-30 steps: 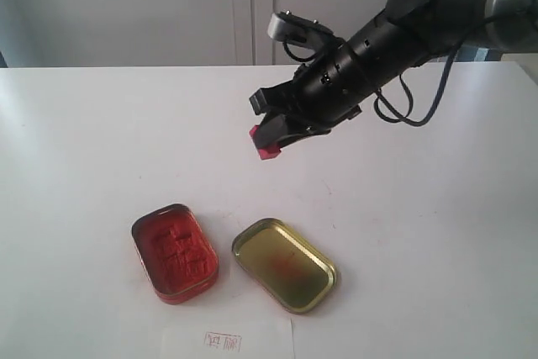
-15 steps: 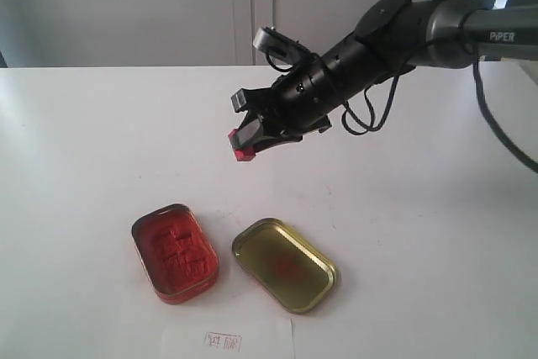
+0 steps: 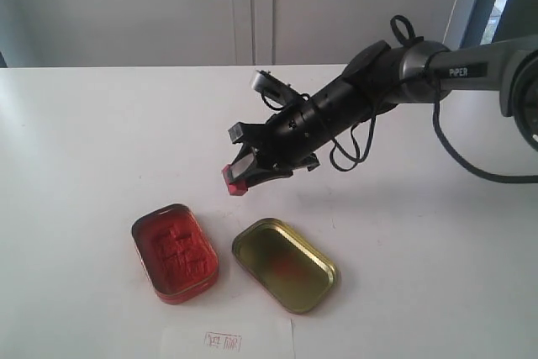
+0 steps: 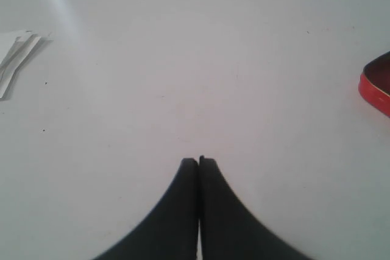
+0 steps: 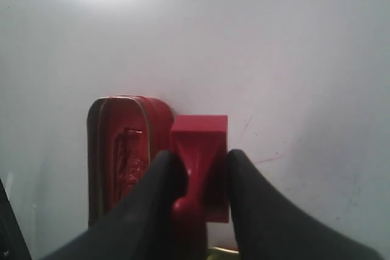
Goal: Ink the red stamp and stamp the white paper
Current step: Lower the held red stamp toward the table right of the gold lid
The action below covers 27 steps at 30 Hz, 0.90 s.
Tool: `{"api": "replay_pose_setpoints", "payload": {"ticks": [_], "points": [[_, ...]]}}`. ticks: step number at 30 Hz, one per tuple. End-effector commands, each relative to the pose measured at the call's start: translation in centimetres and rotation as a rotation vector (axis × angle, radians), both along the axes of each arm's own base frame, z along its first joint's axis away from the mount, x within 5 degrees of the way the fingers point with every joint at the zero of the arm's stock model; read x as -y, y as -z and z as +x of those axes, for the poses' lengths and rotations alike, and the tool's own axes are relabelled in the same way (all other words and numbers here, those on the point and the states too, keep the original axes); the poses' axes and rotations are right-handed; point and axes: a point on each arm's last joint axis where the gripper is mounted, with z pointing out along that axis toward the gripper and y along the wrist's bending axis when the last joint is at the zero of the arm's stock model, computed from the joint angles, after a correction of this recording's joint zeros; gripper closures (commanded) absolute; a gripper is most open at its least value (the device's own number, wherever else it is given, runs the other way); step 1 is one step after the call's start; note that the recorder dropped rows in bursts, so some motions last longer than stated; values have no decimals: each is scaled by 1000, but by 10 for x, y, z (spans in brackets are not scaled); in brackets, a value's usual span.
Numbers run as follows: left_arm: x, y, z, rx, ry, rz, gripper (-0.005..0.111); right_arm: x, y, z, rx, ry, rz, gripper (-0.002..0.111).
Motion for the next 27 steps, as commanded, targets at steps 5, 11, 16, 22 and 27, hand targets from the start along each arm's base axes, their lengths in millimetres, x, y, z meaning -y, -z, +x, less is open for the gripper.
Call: {"api": "replay_pose_setpoints", "payload": {"ticks": [5,11,16,22,27], "points": [[1,0,0,4,5,-12,107,5,17,6,-32,25,12,108],[1,0,0,4,5,-12,107,12,24,10,-64,54,32,108],[1,0,0,4,5,-12,107,17,37,10,-111,40,39,108],[1,0,0,4,5,-12,107,21,36,13,-128,73,66,108],[1,0,0,4,5,-12,107,23,37,14,-128,82,65,104]]}}
